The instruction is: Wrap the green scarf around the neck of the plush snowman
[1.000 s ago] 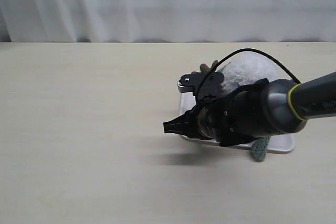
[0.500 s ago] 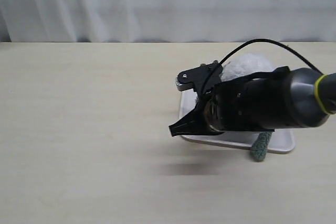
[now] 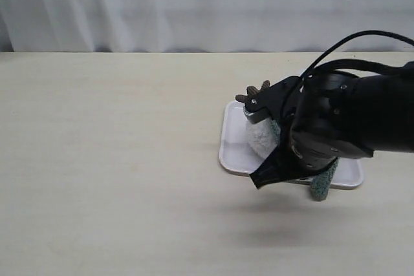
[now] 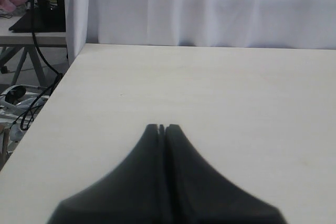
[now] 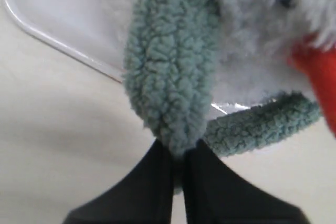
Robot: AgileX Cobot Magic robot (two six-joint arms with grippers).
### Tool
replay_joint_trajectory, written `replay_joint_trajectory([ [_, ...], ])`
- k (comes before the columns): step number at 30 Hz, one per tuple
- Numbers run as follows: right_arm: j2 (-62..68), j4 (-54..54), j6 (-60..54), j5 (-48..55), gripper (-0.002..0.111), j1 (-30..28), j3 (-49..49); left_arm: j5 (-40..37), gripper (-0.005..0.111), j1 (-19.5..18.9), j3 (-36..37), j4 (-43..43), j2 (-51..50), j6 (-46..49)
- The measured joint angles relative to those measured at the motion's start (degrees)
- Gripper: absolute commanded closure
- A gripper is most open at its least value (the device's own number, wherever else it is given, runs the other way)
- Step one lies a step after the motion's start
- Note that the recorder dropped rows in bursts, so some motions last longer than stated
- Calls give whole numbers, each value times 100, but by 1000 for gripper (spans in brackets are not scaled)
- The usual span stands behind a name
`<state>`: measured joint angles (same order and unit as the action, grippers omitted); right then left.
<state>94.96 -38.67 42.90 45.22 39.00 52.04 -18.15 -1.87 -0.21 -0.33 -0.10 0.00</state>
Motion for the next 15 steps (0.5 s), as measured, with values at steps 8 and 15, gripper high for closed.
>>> replay_joint_trajectory([
  [8, 387, -756, 432, -60, 104, 0, -447, 0, 107, 0, 0, 0, 0, 0],
  [15, 720, -1177, 637, -47, 104, 0, -458, 0, 107, 0, 0, 0, 0, 0],
])
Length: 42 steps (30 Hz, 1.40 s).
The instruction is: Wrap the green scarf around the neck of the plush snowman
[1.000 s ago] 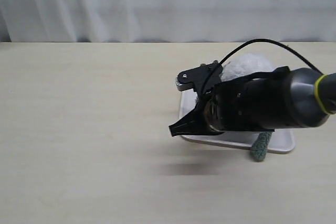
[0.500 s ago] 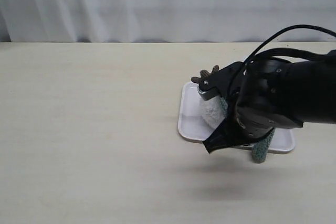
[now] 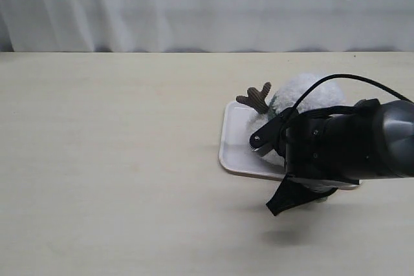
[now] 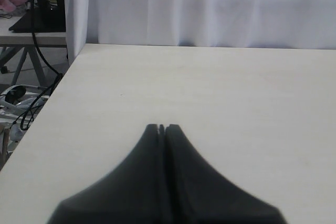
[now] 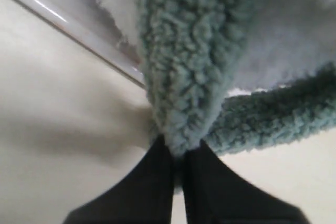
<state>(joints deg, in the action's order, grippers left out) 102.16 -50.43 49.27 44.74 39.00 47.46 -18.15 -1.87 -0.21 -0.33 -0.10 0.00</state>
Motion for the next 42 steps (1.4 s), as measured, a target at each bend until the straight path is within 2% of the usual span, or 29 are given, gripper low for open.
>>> replay_joint_trajectory([
  [11, 10, -108, 0, 0, 103, 0, 0, 0, 107, 0, 0, 0, 0, 0],
  [14, 10, -91, -12, 0, 95, 0, 0, 0, 107, 0, 0, 0, 0, 0],
  [22, -36, 491, -204, 11, 60, 0, 0, 0, 107, 0, 0, 0, 0, 0],
  [25, -218, 793, -228, 74, 54, 0, 0, 0, 107, 0, 0, 0, 0, 0],
  [30, -625, 915, -30, 153, 54, 0, -163, 0, 107, 0, 0, 0, 0, 0],
  [36, -911, -119, 1624, 121, 54, -53, -676, 0, 107, 0, 0, 0, 0, 0],
  [38, -911, -399, 2153, -213, 54, -218, -809, 0, 107, 0, 0, 0, 0, 0],
  [42, -885, -484, 2530, -1575, 54, -810, -902, 0, 107, 0, 0, 0, 0, 0],
])
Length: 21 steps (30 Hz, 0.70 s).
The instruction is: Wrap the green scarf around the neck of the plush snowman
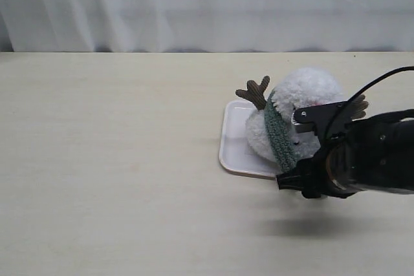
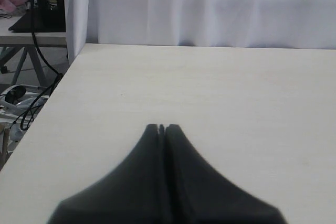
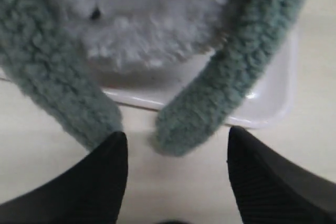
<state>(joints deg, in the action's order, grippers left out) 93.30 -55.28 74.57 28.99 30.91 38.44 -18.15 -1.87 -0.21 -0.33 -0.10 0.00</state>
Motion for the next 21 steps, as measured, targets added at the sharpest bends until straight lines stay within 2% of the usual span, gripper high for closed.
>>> replay_joint_trajectory([
  [3, 72, -39, 49, -609, 54, -453, 0, 0, 107, 0, 0, 0, 0, 0],
  [6, 125, -65, 70, -653, 54, -776, -34, 0, 107, 0, 0, 0, 0, 0],
  [11, 232, -135, 70, -828, 56, -981, -106, 0, 107, 0, 0, 0, 0, 0],
  [14, 301, -226, 70, -1140, 70, -994, -106, 0, 107, 0, 0, 0, 0, 0],
  [15, 313, -257, 70, -1251, 78, -994, -106, 0, 107, 0, 0, 0, 0, 0],
  [16, 329, -269, 79, -1345, 93, -994, -106, 0, 107, 0, 0, 0, 0, 0],
  [17, 332, -285, 79, -1473, 100, -994, -106, 0, 107, 0, 0, 0, 0, 0],
  [18, 332, -299, 65, -1504, 104, -994, -106, 0, 107, 0, 0, 0, 0, 0],
  [21, 288, -299, 29, -1663, 104, -994, -106, 0, 107, 0, 0, 0, 0, 0],
])
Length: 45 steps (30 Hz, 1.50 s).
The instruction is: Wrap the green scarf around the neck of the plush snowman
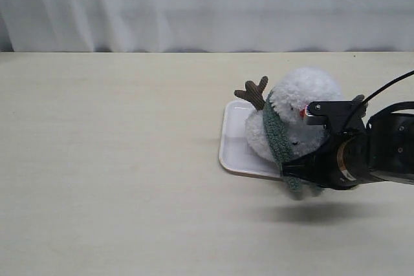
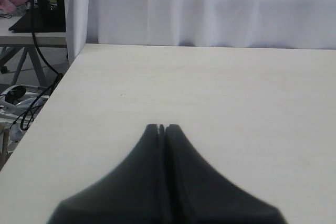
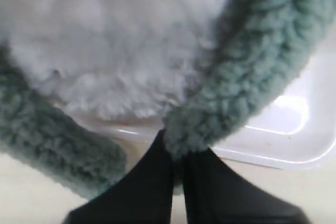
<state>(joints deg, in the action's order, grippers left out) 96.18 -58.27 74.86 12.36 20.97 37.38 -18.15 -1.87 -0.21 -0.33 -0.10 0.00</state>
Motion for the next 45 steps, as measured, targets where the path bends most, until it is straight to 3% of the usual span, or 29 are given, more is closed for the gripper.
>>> replay_joint_trajectory([
  [5, -313, 13, -92, -934, 104, 0, 0, 0, 107, 0, 0, 0, 0, 0],
  [9, -313, 13, -216, -431, 104, 0, 0, 0, 107, 0, 0, 0, 0, 0],
  [20, -243, 186, -210, -1236, 64, 0, -199, 0, 107, 0, 0, 0, 0, 0],
  [26, -243, 117, -67, -2202, 56, 0, -342, 0, 107, 0, 0, 0, 0, 0],
  [32, -157, 103, -67, -2246, 45, 0, -341, 0, 107, 0, 0, 0, 0, 0],
  [39, 363, 80, -67, -2246, 47, 0, -286, 0, 107, 0, 0, 0, 0, 0],
  [41, 518, 80, -67, -2246, 54, 0, -169, 0, 107, 0, 0, 0, 0, 0],
  [45, 676, 80, -67, -2194, 83, 0, -48, 0, 107, 0, 0, 0, 0, 0],
])
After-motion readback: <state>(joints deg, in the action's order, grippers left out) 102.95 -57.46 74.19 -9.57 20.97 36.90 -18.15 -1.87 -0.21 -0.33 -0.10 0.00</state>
